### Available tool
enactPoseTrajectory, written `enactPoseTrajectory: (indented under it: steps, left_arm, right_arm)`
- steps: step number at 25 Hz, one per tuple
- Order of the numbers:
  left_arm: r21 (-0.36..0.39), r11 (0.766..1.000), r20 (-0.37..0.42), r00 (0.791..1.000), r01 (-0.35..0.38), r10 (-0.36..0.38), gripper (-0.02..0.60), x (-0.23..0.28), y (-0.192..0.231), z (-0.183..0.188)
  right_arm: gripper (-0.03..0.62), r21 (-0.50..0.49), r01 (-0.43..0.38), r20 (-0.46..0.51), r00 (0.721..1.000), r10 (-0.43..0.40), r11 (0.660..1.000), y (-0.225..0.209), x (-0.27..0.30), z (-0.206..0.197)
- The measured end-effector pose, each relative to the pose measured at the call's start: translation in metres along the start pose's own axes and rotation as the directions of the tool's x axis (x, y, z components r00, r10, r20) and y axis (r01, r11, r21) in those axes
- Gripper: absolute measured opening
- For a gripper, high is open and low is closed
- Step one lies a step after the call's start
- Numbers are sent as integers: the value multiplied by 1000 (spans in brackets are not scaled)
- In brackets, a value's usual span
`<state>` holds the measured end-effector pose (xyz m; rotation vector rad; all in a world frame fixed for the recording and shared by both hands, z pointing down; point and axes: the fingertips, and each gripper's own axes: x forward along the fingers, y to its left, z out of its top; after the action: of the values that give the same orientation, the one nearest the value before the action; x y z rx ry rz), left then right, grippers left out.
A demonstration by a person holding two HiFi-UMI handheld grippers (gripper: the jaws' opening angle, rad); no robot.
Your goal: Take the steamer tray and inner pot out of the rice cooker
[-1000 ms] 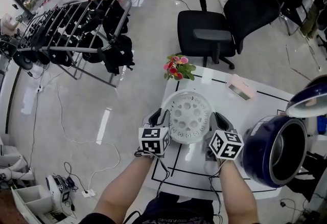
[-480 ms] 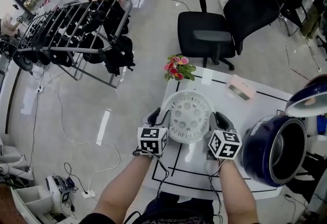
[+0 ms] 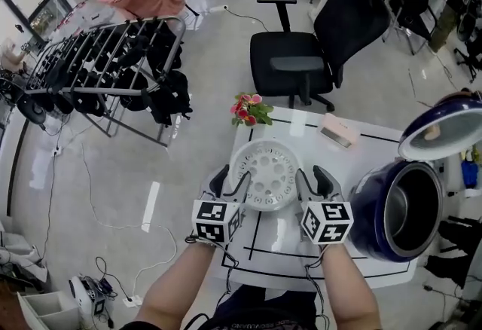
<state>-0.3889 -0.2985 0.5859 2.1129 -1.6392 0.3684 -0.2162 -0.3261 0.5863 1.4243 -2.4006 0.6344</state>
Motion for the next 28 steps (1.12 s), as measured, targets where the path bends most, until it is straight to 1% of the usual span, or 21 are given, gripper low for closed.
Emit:
enactPoseTrajectory:
  steps: [2,4,7,9,12,15,18,22,24,25,28]
  left_arm:
    - [21,998,18,998,57,-58,248,-8,-22,15]
    - [39,992,36,992,116,-118,261,-18,-46,31]
    - [69,975,64,975,211,-215,288,-30,-90,57]
    - [98,953,69,954,286,-293,307,-37,-124,71]
    - [138,906,60,909,401,-412,314,-47,-179,86]
    - [176,862,55,870,475,-491,314,-57,-227,96]
    - [200,831,50,841,519,-538,313,-64,-272,102]
    - [232,799,34,817,554,-576,313,-67,-327,107]
    - [242,791,26,812,561,-584,313,-65,-350,106]
    - [245,791,20,812,561,-583,313,-62,-360,105]
    - [244,800,2,825,548,-565,313,-53,-384,99]
  right_arm:
    - [180,-16,-19,41,999,20,1000,9,-18,17]
    - [189,-38,-31,90,995,34,999,16,-39,36]
    - [201,-77,-15,162,986,27,997,20,-79,67]
    - [204,-96,18,208,978,3,995,14,-110,86]
    - [209,-120,85,270,961,-50,989,-2,-157,108]
    - [212,-121,163,311,943,-119,979,-26,-200,121]
    - [212,-91,263,335,917,-219,961,-63,-248,126]
    - [211,-28,389,344,869,-356,921,-123,-311,124]
    - [212,-9,438,334,849,-410,899,-152,-334,119]
    - [212,-3,457,325,842,-431,890,-165,-344,116]
    - [212,10,489,290,833,-471,872,-200,-362,104]
